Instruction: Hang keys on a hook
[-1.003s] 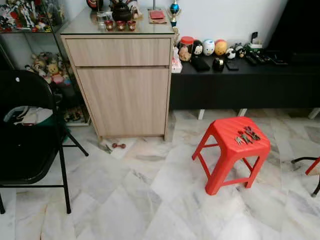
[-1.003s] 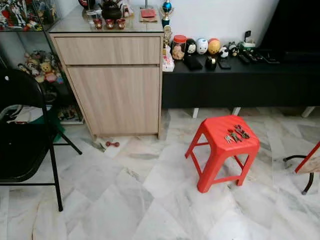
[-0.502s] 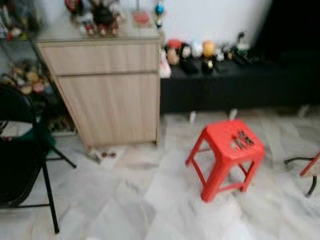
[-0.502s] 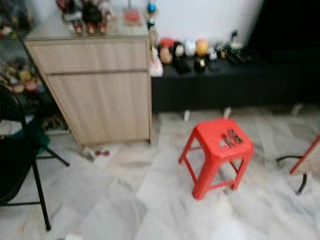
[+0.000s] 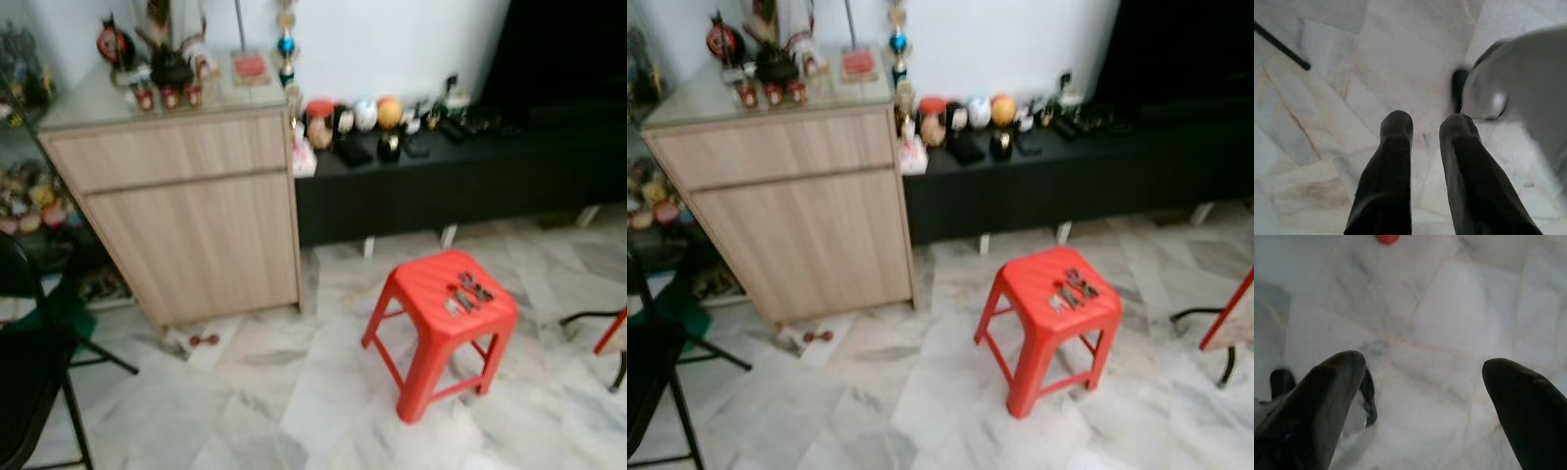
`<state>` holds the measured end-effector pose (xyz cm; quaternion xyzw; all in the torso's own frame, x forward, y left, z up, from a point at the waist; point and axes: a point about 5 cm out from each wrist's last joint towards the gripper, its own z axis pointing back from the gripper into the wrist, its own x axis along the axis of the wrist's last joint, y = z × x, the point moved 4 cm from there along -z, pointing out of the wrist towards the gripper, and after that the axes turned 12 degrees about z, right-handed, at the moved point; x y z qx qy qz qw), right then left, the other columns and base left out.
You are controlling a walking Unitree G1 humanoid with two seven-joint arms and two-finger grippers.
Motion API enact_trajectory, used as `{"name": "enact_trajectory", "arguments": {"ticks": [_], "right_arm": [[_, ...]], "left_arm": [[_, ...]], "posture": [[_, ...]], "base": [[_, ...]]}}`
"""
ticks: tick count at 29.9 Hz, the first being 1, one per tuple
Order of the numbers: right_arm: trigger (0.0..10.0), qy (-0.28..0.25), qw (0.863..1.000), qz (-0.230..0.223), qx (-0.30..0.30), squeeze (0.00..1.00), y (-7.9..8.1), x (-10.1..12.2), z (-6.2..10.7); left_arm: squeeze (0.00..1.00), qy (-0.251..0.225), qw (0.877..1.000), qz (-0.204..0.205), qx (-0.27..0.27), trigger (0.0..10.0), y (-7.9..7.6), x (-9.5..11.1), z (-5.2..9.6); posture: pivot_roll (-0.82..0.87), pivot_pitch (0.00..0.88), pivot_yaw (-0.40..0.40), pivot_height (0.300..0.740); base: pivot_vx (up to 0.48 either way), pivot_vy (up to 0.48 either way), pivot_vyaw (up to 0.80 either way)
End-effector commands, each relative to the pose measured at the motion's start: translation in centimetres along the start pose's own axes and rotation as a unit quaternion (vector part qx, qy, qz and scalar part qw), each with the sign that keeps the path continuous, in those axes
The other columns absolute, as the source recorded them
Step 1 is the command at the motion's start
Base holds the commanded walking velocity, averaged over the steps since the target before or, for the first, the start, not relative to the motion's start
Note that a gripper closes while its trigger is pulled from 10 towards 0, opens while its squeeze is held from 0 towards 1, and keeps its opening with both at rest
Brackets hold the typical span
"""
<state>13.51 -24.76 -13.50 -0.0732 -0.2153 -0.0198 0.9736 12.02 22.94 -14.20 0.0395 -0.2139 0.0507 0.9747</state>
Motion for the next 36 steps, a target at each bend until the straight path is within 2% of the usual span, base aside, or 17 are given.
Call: {"name": "enact_trajectory", "arguments": {"ticks": [1,6,21,36], "right_arm": [[10.0,0.006,1.000,-0.006,0.002,0.00,0.1,-0.7,0.1],[10.0,0.009,1.000,-0.011,-0.009,0.00,-1.0,-1.0,0.3],[10.0,-0.003,1.000,-0.021,-0.006,0.00,-0.5,-0.4,0.1],[10.0,-0.006,0.999,-0.028,-0.018,0.00,-1.1,-0.2,0.2]], "left_arm": [[0.00,0.001,1.000,0.005,0.006,10.0,0.6,0.0,0.1],[0.00,0.000,1.000,0.006,0.006,10.0,0.6,0.0,0.1],[0.00,0.000,1.000,0.007,0.004,10.0,0.5,0.0,0.1],[0.00,0.000,1.000,0.006,0.003,10.0,0.5,0.0,0.1]], "posture": [[0.09,0.000,-0.041,0.740],[0.09,0.000,-0.041,0.740],[0.09,0.000,-0.045,0.740],[0.09,0.000,-0.043,0.740]], "base": [[0.300,0.000,-0.77],[0.300,0.000,-0.39],[0.301,0.000,0.00],[0.300,0.000,0.00]]}}
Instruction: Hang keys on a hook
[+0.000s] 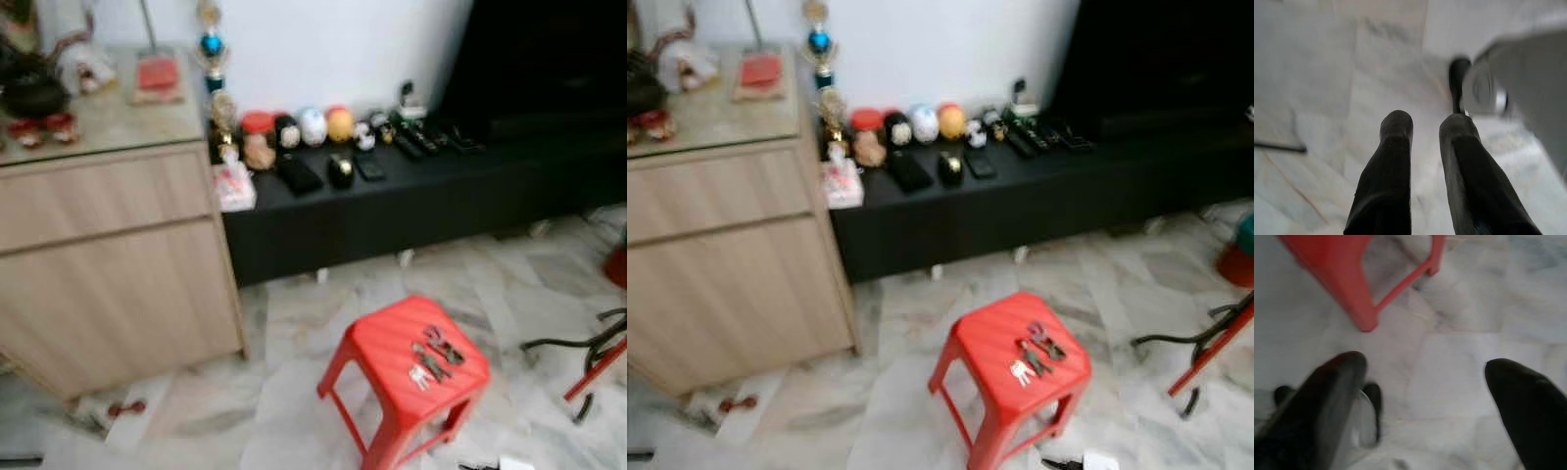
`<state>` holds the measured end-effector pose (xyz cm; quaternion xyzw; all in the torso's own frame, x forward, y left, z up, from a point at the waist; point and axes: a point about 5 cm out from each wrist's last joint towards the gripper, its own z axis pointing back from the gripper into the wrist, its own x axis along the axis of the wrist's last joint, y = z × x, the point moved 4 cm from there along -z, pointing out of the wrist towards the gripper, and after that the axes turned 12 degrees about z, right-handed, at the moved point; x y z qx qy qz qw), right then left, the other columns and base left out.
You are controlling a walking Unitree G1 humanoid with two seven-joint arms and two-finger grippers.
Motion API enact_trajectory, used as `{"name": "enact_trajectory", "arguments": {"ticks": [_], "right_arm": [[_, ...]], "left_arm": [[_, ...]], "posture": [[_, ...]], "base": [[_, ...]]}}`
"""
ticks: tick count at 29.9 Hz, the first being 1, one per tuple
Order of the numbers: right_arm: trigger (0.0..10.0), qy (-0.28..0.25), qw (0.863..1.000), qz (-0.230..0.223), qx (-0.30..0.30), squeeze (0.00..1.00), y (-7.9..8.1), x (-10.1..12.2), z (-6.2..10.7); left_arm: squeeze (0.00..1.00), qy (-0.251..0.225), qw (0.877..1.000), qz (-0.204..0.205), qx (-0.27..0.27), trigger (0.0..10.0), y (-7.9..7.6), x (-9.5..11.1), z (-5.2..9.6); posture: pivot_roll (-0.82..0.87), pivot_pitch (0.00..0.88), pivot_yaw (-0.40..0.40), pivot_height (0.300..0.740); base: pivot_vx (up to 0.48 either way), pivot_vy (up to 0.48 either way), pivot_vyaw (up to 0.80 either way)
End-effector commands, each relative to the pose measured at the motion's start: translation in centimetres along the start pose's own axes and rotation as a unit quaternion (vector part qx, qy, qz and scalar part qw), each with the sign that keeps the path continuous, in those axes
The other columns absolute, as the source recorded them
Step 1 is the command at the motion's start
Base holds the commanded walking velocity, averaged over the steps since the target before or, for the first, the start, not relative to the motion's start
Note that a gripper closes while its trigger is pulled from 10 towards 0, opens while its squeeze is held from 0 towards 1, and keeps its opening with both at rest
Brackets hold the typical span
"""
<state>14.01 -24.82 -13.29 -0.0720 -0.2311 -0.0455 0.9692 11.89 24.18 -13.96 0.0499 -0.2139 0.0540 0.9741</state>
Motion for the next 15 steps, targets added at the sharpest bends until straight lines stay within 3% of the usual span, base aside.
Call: {"name": "enact_trajectory", "arguments": {"ticks": [1,7,15], "right_arm": [[10.0,0.005,1.000,-0.004,-0.016,0.00,-1.1,-0.6,0.2],[10.0,-0.011,0.999,-0.014,-0.027,0.00,-1.5,0.4,0.1],[10.0,-0.065,0.996,-0.034,-0.059,0.00,-1.5,3.0,0.0]], "left_arm": [[0.00,0.001,1.000,0.004,-0.008,10.0,-0.7,-0.1,-0.1],[0.00,0.001,1.000,0.005,-0.008,10.0,-0.7,-0.1,-0.1],[0.00,0.002,1.000,0.006,-0.006,10.0,-0.7,-0.2,-0.1]], "posture": [[0.09,0.000,-0.044,0.740],[0.08,0.000,-0.045,0.740],[0.08,0.000,-0.046,0.740]], "base": [[0.300,0.000,0.00],[0.289,0.000,0.00],[0.000,0.000,0.00]]}}
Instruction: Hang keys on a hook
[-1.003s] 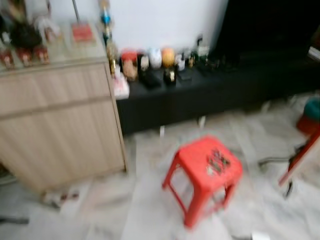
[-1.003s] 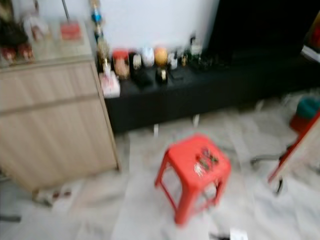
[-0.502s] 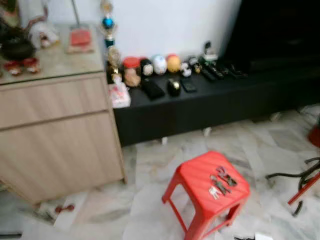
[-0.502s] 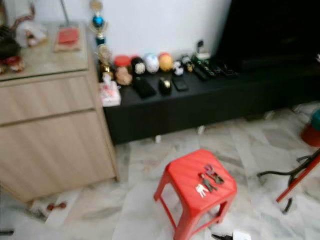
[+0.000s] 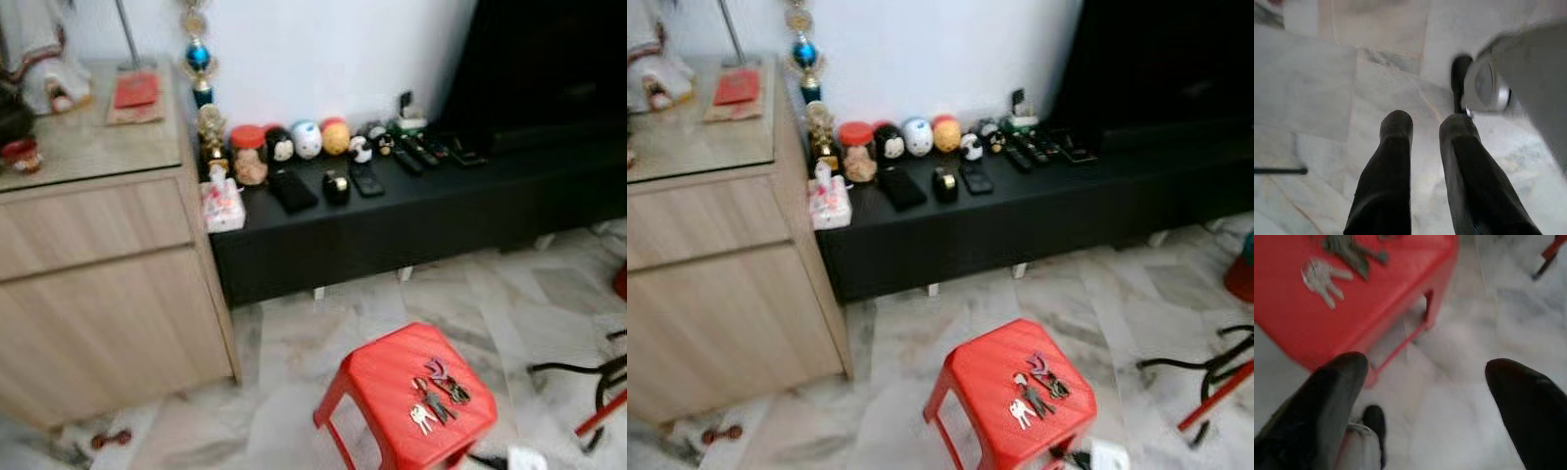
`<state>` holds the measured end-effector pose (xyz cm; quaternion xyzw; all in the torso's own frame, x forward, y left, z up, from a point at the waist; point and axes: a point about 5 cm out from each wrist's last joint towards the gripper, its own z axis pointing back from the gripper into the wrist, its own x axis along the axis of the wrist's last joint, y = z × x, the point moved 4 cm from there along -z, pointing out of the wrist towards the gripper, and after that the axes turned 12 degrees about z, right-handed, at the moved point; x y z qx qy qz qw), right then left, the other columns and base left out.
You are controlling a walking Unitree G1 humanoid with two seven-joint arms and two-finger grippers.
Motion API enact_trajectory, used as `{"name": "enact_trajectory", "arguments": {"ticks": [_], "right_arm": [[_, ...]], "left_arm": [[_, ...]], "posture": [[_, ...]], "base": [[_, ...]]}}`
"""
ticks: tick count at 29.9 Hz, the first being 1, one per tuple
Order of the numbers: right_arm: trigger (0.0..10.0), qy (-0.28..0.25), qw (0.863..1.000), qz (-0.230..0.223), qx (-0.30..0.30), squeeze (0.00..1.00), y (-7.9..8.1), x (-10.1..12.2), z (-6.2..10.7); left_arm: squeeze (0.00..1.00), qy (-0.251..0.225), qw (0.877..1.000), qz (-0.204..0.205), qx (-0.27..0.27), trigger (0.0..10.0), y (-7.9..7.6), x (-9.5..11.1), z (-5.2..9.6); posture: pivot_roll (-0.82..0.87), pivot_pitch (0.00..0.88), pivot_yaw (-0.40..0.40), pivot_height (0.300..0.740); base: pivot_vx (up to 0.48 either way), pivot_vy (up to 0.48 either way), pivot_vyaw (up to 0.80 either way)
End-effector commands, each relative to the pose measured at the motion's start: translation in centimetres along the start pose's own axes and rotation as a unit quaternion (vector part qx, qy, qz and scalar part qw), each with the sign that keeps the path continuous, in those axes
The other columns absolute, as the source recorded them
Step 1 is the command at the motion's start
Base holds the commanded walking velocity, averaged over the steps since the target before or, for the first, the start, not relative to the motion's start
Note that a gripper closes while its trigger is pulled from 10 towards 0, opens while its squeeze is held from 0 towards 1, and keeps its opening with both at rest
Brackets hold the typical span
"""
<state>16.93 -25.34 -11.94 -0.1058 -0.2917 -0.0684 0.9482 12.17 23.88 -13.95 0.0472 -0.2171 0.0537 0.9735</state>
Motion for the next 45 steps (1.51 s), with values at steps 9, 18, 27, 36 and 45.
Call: {"name": "enact_trajectory", "arguments": {"ticks": [9,18,27,36,45], "right_arm": [[10.0,-0.155,0.983,-0.031,-0.090,0.00,-4.6,6.9,0.4],[10.0,-0.320,0.943,-0.014,-0.087,0.00,-3.0,12.6,2.9],[10.0,-0.427,0.896,0.116,0.031,0.00,2.8,15.9,6.4],[10.0,-0.426,0.894,0.118,0.069,0.00,4.6,15.9,7.5],[10.0,-0.400,0.905,0.133,0.057,0.00,3.7,15.1,7.1]], "left_arm": [[0.00,0.006,1.000,0.001,-0.002,10.0,-0.3,-0.5,0.0],[0.00,0.005,1.000,-0.002,0.002,10.0,-0.2,-0.5,0.1],[0.00,0.006,1.000,-0.009,0.005,10.0,0.0,-0.8,0.1],[0.00,0.009,1.000,-0.013,0.007,10.0,0.1,-1.0,0.2],[0.00,0.009,1.000,-0.013,0.009,10.0,0.1,-1.0,0.2]], "posture": [[0.07,0.000,-0.050,0.740],[0.06,0.000,-0.053,0.740],[0.05,0.000,-0.055,0.740],[0.07,0.000,-0.055,0.740],[0.07,0.000,-0.061,0.740]], "base": [[0.000,0.000,0.00],[0.000,0.000,0.00],[0.000,0.000,0.00],[0.000,0.000,0.00],[0.000,0.000,0.00]]}}
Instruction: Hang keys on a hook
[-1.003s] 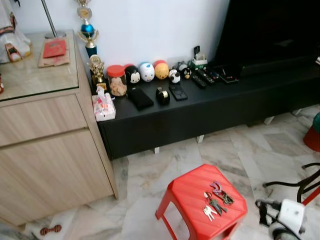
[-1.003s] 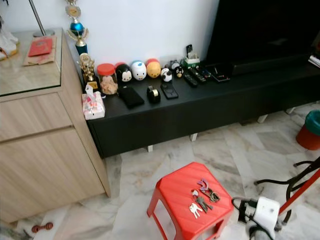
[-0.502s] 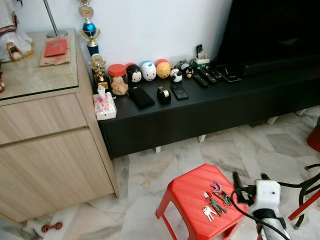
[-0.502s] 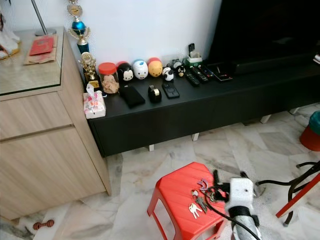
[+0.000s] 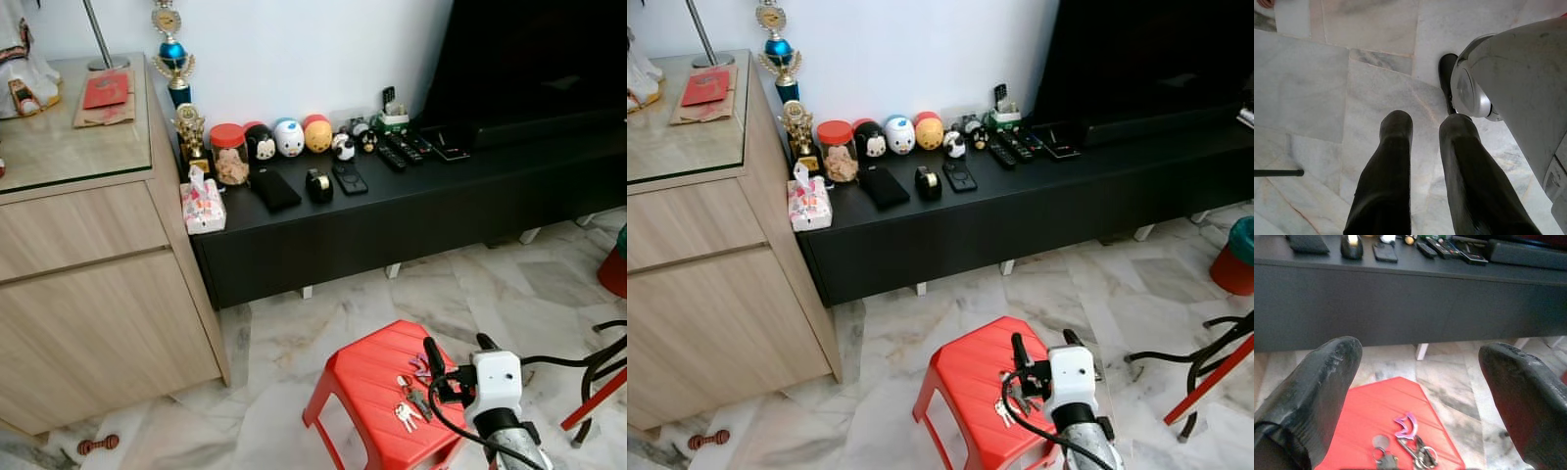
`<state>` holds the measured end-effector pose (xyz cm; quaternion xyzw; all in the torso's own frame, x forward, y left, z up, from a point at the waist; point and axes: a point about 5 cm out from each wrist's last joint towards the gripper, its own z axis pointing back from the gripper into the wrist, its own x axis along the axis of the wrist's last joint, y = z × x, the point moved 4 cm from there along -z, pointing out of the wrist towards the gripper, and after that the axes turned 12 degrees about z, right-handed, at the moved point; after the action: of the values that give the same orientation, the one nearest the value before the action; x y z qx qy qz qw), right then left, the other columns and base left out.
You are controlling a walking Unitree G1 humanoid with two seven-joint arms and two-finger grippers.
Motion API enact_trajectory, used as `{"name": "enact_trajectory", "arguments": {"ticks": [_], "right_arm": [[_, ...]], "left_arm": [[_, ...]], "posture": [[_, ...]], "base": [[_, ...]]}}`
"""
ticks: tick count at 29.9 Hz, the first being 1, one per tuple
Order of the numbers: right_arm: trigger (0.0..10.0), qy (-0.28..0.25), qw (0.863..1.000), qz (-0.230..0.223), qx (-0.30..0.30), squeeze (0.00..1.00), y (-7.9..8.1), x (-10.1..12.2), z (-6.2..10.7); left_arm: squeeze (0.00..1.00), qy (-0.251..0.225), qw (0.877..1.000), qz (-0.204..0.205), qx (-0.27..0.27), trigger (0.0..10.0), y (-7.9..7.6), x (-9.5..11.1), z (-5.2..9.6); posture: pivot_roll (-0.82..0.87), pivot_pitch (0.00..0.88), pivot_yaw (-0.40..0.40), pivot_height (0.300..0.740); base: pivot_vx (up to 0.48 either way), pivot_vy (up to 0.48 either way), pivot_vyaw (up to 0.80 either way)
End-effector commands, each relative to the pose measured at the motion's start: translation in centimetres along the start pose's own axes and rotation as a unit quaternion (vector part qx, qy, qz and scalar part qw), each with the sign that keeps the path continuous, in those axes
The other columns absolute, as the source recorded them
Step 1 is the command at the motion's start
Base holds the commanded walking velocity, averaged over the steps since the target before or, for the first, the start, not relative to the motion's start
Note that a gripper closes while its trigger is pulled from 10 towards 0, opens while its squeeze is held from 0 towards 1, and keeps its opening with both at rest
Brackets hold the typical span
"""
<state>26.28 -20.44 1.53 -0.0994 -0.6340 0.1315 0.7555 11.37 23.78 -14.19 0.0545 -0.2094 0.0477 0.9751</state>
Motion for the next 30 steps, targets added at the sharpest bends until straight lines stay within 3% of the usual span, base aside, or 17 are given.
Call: {"name": "enact_trajectory", "arguments": {"ticks": [1,19,30], "right_arm": [[10.0,0.011,1.000,-0.003,-0.016,0.00,-1.12,-0.05,0.01],[10.0,0.031,0.999,-0.006,-0.033,0.00,-1.76,-0.24,-0.62],[10.0,0.029,0.999,-0.003,-0.034,0.00,-2.00,-0.08,-0.80]], "left_arm": [[0.00,0.001,1.000,-0.004,0.003,10.0,0.14,-0.17,0.04],[0.00,0.003,1.000,0.008,0.005,10.0,0.17,-0.07,0.00],[0.00,0.001,1.000,0.010,0.005,10.0,0.17,-0.03,0.00]], "posture": [[0.06,0.000,-0.067,0.740],[0.07,0.000,-0.068,0.671],[0.07,0.000,-0.068,0.671]], "base": [[0.000,0.000,0.00],[0.000,0.000,0.00],[0.000,0.000,0.00]]}}
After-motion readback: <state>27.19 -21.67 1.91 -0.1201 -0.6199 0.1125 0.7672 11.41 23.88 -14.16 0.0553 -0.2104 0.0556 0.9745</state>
